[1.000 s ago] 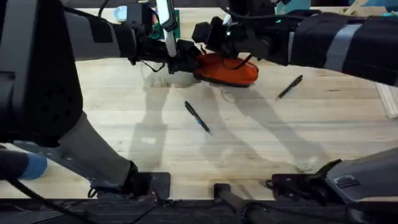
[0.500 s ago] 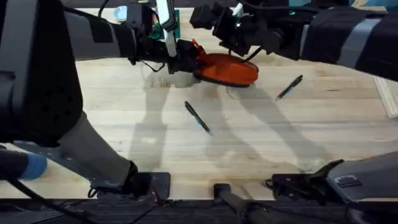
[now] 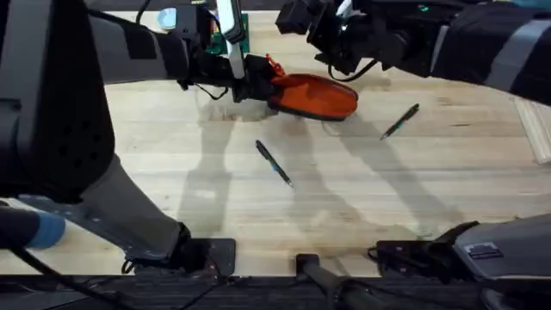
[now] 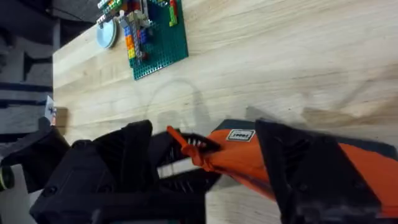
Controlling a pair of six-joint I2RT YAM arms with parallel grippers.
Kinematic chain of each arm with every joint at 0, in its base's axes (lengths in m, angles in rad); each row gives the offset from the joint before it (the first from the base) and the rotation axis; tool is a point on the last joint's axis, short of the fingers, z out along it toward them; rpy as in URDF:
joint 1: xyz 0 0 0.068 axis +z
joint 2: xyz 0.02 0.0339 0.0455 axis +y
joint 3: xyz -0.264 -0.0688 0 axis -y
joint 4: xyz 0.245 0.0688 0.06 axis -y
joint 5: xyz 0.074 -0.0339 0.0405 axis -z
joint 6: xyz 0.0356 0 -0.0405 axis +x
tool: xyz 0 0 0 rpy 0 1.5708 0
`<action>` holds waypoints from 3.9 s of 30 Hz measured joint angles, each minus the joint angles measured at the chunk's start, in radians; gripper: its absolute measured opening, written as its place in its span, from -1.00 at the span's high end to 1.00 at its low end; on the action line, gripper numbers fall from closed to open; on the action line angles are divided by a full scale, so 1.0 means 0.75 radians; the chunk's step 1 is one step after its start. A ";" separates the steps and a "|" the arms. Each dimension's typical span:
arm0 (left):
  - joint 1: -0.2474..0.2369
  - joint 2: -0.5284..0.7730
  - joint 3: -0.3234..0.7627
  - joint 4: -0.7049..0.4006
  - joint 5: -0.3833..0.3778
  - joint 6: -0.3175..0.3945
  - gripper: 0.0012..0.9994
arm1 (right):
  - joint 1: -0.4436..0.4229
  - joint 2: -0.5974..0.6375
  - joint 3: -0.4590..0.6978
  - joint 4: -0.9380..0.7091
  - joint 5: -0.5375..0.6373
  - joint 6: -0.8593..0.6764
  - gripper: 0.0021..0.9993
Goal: Unzip the bag, pick up the pens from the table one at a time and place them inside, then zip the bag closed.
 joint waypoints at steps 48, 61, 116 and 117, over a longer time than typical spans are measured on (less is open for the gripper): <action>0.110 -0.742 0.000 -0.782 -0.487 -0.119 -0.96 | -0.012 -0.105 0.002 -0.163 0.094 -0.205 -0.99; 0.110 -0.927 0.000 -0.932 -0.594 -0.170 -0.97 | -0.012 -0.192 0.003 -0.290 0.120 -0.341 -0.99; 0.110 -0.929 0.000 -0.867 -0.602 -0.179 -0.99 | -0.060 -0.187 0.548 -1.129 -0.113 -1.593 0.95; 0.110 -0.929 0.000 -0.867 -0.602 -0.179 -0.99 | -0.060 -0.187 0.548 -1.129 -0.115 -1.629 0.95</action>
